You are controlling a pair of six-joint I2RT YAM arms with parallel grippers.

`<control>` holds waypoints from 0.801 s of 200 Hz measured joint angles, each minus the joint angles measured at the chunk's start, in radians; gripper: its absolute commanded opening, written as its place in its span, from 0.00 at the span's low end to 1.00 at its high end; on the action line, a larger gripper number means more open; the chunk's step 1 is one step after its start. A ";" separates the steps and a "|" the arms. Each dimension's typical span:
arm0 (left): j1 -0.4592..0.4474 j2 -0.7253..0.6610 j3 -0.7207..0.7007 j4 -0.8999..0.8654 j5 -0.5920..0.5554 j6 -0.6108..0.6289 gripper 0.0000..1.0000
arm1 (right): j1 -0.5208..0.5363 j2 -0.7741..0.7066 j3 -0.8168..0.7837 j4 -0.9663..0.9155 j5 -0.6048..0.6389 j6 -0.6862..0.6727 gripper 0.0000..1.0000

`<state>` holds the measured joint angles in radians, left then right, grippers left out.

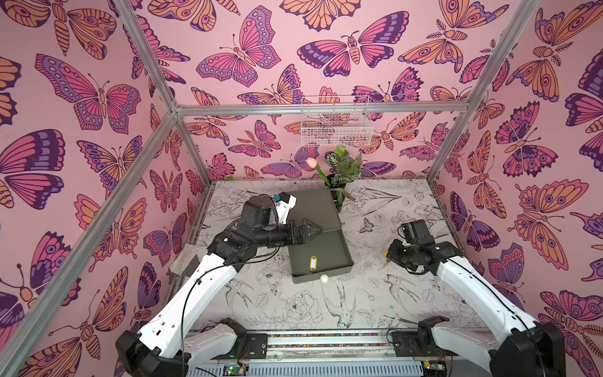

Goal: Take the keys out of the drawer
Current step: Place the key at the center of the board.

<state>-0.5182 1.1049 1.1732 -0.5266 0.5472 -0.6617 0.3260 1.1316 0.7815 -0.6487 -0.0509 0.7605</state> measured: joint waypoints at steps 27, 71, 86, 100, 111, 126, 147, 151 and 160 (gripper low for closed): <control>0.007 -0.029 0.000 -0.033 -0.067 0.015 1.00 | -0.006 0.086 -0.023 0.051 -0.019 -0.002 0.09; 0.048 -0.037 -0.023 -0.082 -0.140 0.029 1.00 | -0.013 0.188 -0.056 0.113 -0.047 -0.003 0.11; 0.061 -0.037 -0.037 -0.096 -0.154 0.029 1.00 | -0.019 0.208 -0.061 0.125 -0.053 -0.007 0.14; 0.076 -0.036 -0.045 -0.103 -0.160 0.029 1.00 | -0.026 0.225 -0.064 0.132 -0.056 -0.010 0.18; 0.086 -0.035 -0.050 -0.104 -0.166 0.029 1.00 | -0.031 0.238 -0.068 0.135 -0.058 -0.010 0.21; 0.095 -0.031 -0.050 -0.103 -0.172 0.029 1.00 | -0.034 0.247 -0.078 0.137 -0.060 -0.010 0.24; 0.103 -0.024 -0.051 -0.103 -0.175 0.030 1.00 | -0.037 0.247 -0.087 0.131 -0.063 -0.010 0.29; 0.105 -0.023 -0.051 -0.103 -0.175 0.030 1.00 | -0.037 0.247 -0.087 0.129 -0.063 -0.012 0.31; 0.108 -0.022 -0.052 -0.103 -0.175 0.030 1.00 | -0.037 0.243 -0.087 0.121 -0.063 -0.018 0.34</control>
<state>-0.4107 1.0828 1.1210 -0.6296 0.3725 -0.6319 0.2890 1.3750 0.6949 -0.5278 -0.1139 0.7429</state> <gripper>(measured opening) 0.997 0.300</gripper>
